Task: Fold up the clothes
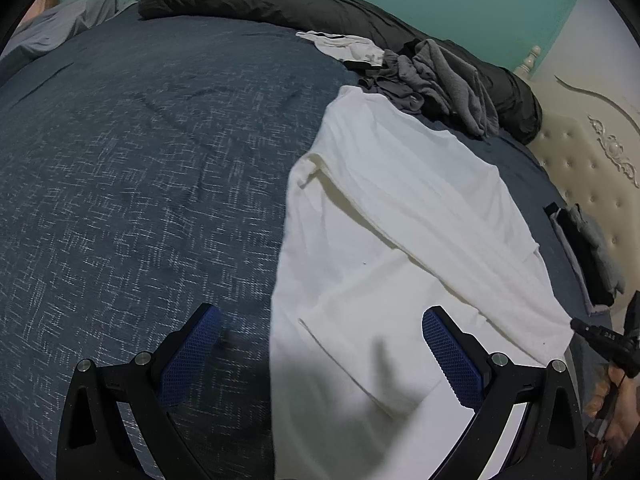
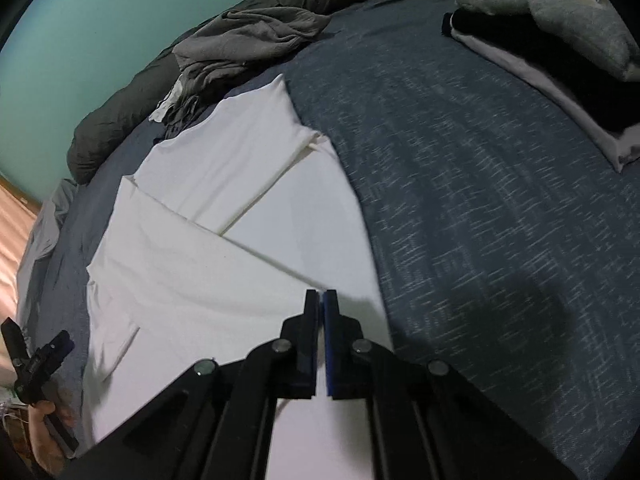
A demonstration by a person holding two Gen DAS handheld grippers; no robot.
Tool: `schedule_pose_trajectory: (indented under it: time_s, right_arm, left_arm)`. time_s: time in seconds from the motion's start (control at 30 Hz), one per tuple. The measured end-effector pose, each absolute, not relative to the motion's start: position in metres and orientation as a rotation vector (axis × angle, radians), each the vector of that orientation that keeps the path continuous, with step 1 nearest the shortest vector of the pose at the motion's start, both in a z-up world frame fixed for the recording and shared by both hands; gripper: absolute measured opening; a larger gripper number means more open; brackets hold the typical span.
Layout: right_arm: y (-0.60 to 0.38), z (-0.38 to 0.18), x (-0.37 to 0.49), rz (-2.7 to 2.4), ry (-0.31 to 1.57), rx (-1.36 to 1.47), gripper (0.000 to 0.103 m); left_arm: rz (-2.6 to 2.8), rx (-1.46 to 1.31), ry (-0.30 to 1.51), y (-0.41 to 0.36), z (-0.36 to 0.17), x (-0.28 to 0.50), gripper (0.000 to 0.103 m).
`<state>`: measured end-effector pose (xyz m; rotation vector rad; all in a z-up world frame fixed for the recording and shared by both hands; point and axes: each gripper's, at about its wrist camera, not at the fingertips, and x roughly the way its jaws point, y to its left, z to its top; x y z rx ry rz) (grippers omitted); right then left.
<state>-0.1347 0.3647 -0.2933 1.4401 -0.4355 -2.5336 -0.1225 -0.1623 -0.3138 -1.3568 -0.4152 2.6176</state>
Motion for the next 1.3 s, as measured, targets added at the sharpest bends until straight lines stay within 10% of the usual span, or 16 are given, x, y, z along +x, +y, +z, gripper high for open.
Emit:
schedule_pose_trajectory:
  time_s: [0.87,1.07,1.3]
  right_arm:
    - [0.352,-0.3,-0.142,-2.404,-0.451,1.453,0.003]
    - [0.349,-0.296,-0.142,-2.381,-0.472,1.431,0.003]
    - [0.35,-0.297,-0.141,-2.368,-0.499,1.422,0.003]
  left_arm:
    - [2.691,-1.359,-0.143,-0.176,-0.326,-0.217,0.093]
    - [2.64,-1.379,-0.06,-0.17,-0.338,-0.232,0.057]
    - [2.624,-1.328,-0.042,-0.166,-0.337,-0.241,0.046]
